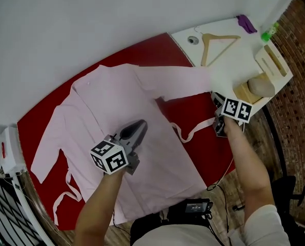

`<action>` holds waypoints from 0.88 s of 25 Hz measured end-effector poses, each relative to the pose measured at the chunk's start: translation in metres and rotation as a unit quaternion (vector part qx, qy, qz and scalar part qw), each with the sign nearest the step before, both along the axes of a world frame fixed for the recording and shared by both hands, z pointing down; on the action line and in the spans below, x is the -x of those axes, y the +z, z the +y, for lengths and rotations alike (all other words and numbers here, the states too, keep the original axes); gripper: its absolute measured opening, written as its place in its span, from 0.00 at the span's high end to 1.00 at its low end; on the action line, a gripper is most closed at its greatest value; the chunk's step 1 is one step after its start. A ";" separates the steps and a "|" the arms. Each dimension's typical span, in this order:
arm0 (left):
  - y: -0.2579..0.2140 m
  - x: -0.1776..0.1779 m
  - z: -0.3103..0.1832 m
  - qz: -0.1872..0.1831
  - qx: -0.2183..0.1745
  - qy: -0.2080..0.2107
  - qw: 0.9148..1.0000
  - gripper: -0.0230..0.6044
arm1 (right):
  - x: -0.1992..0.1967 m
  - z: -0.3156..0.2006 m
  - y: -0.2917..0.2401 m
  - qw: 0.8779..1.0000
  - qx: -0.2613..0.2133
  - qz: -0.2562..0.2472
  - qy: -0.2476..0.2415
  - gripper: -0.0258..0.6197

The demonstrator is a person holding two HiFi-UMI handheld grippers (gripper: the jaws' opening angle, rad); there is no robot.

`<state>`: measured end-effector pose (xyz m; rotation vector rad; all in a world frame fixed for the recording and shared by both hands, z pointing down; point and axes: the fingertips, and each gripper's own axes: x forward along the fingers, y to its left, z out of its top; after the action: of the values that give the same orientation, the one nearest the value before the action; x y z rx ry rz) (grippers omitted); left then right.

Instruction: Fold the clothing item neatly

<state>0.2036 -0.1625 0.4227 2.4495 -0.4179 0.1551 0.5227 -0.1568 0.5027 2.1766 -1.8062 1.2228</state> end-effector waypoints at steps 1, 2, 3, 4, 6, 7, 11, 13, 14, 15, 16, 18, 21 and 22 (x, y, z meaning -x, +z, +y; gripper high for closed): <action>0.002 -0.006 -0.003 -0.003 -0.002 0.002 1.000 0.96 | -0.003 -0.003 0.007 1.000 0.006 -0.008 0.006 0.91; 0.004 -0.011 -0.006 -0.006 -0.003 0.004 1.000 0.96 | -0.004 -0.007 0.013 1.000 0.011 -0.016 0.010 0.88; 0.006 -0.016 -0.010 -0.009 -0.003 0.005 1.000 0.96 | -0.004 -0.010 0.018 1.000 0.016 -0.024 0.013 0.84; 0.007 -0.021 -0.012 -0.012 -0.003 0.007 1.000 0.96 | -0.004 -0.013 0.024 0.999 0.019 -0.035 0.017 0.82; 0.007 -0.029 -0.014 -0.016 -0.004 0.009 1.000 0.96 | -0.005 -0.016 0.033 0.996 0.021 -0.070 0.041 0.81; 0.007 -0.032 -0.014 -0.018 -0.004 0.010 1.000 0.96 | -0.006 -0.017 0.036 0.994 0.021 -0.089 0.059 0.81; 0.004 -0.043 -0.015 -0.027 -0.011 0.017 0.999 0.96 | -0.011 -0.020 0.048 0.985 0.028 -0.130 0.109 0.81; 0.001 -0.048 -0.017 -0.028 -0.016 0.023 0.999 0.96 | -0.014 -0.020 0.049 0.980 0.027 -0.143 0.132 0.81; 0.001 -0.050 -0.018 -0.027 -0.018 0.027 0.999 0.96 | -0.015 -0.020 0.050 0.977 0.025 -0.153 0.145 0.81; 0.001 -0.052 -0.019 -0.026 -0.018 0.030 0.999 0.96 | -0.015 -0.020 0.051 0.974 0.023 -0.163 0.156 0.81; 0.003 -0.053 -0.019 -0.025 -0.017 0.033 0.999 0.96 | -0.016 -0.020 0.052 0.971 0.022 -0.172 0.166 0.81; 0.005 -0.056 -0.020 -0.022 -0.015 0.039 0.999 0.96 | -0.018 -0.024 0.054 0.965 0.019 -0.190 0.181 0.81; 0.007 -0.060 -0.023 -0.020 -0.014 0.047 0.999 0.96 | -0.021 -0.030 0.056 0.959 0.017 -0.199 0.199 0.81; 0.008 -0.061 -0.024 -0.020 -0.013 0.050 0.998 0.96 | -0.023 -0.030 0.057 0.958 0.018 -0.199 0.204 0.81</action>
<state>0.2647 -0.1863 0.4305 2.4966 -0.3165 0.2419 0.5455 -0.1869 0.5596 2.5052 -1.4559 1.8802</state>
